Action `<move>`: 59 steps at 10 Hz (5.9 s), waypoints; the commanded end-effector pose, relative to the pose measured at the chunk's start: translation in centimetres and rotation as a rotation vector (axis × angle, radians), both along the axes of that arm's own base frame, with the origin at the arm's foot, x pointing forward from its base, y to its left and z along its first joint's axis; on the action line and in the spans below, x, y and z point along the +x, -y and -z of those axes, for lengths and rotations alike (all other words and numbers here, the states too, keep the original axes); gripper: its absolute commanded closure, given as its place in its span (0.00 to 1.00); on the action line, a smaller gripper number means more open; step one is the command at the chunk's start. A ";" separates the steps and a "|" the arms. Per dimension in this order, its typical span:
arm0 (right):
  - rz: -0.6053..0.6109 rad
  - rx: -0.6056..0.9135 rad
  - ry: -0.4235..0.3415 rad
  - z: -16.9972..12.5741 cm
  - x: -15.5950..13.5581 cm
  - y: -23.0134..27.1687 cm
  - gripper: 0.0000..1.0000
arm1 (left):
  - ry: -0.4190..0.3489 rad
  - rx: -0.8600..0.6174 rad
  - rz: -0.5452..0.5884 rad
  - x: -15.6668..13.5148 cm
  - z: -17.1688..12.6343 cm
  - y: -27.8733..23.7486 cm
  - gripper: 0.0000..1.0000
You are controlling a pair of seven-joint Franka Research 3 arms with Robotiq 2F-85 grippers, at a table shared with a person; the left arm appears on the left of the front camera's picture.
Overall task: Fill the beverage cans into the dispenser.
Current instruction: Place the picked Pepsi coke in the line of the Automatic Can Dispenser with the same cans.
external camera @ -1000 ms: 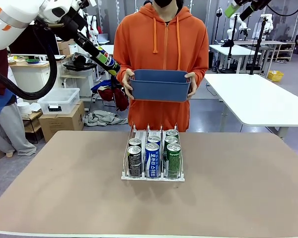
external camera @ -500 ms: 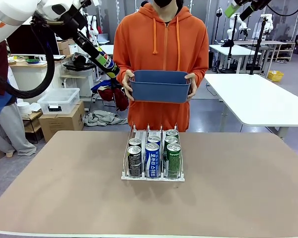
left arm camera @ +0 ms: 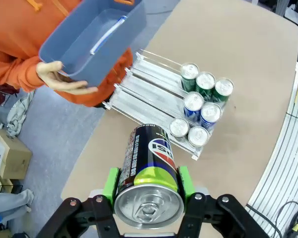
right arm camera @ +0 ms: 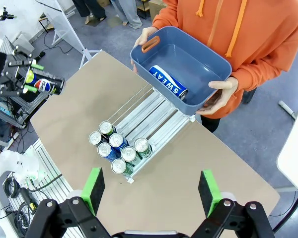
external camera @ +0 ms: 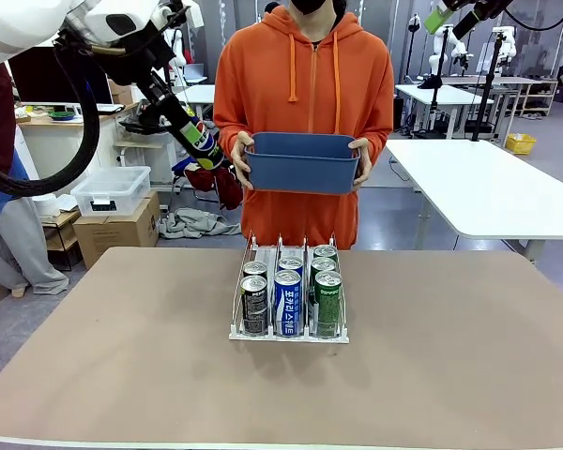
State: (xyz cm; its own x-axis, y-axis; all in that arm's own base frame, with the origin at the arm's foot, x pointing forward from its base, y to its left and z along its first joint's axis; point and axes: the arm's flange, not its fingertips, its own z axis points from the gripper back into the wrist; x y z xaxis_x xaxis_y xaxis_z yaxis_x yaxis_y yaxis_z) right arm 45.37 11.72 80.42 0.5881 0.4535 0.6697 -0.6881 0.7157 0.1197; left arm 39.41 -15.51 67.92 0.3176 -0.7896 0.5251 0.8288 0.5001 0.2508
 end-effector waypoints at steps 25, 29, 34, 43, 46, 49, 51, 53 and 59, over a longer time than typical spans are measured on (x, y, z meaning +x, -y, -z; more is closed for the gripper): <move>-0.002 -0.001 -0.002 0.0 -0.1 0.1 0.00 | -0.089 0.155 0.009 -10.1 17.2 11.7 0.42; -0.002 -0.001 -0.002 0.0 -0.1 0.1 0.00 | -0.117 0.276 0.073 -8.0 20.2 12.7 0.42; -0.002 -0.001 -0.002 0.0 -0.1 0.1 0.00 | -0.124 0.352 -0.016 -5.6 23.4 13.3 0.42; -0.002 -0.001 -0.002 0.0 -0.1 0.1 0.00 | -0.124 0.275 -0.057 0.4 25.1 13.4 0.42; -0.002 -0.001 -0.002 0.0 -0.1 0.1 0.00 | -0.134 0.260 -0.063 2.4 26.0 13.5 0.42; -0.002 -0.001 -0.002 0.0 -0.1 0.1 0.00 | -0.191 0.268 -0.018 3.0 27.4 14.0 0.42; -0.002 -0.001 -0.002 0.0 -0.1 0.1 0.00 | -0.217 0.311 -0.017 2.8 28.3 14.1 0.42; -0.002 -0.001 -0.002 0.0 -0.1 0.1 0.00 | -0.268 0.293 0.026 2.5 29.1 13.9 0.42; -0.002 -0.001 -0.002 0.0 -0.1 0.1 0.00 | -0.282 0.276 0.053 1.9 28.2 13.3 0.04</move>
State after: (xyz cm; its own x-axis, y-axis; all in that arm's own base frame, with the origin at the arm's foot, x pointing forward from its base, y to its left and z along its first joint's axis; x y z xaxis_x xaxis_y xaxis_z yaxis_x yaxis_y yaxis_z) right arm 45.36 11.73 80.44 0.5877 0.4536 0.6699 -0.6883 0.7155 0.1194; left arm 41.85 -29.50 38.76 0.3806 -0.9066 0.1823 0.9020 0.4074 0.1430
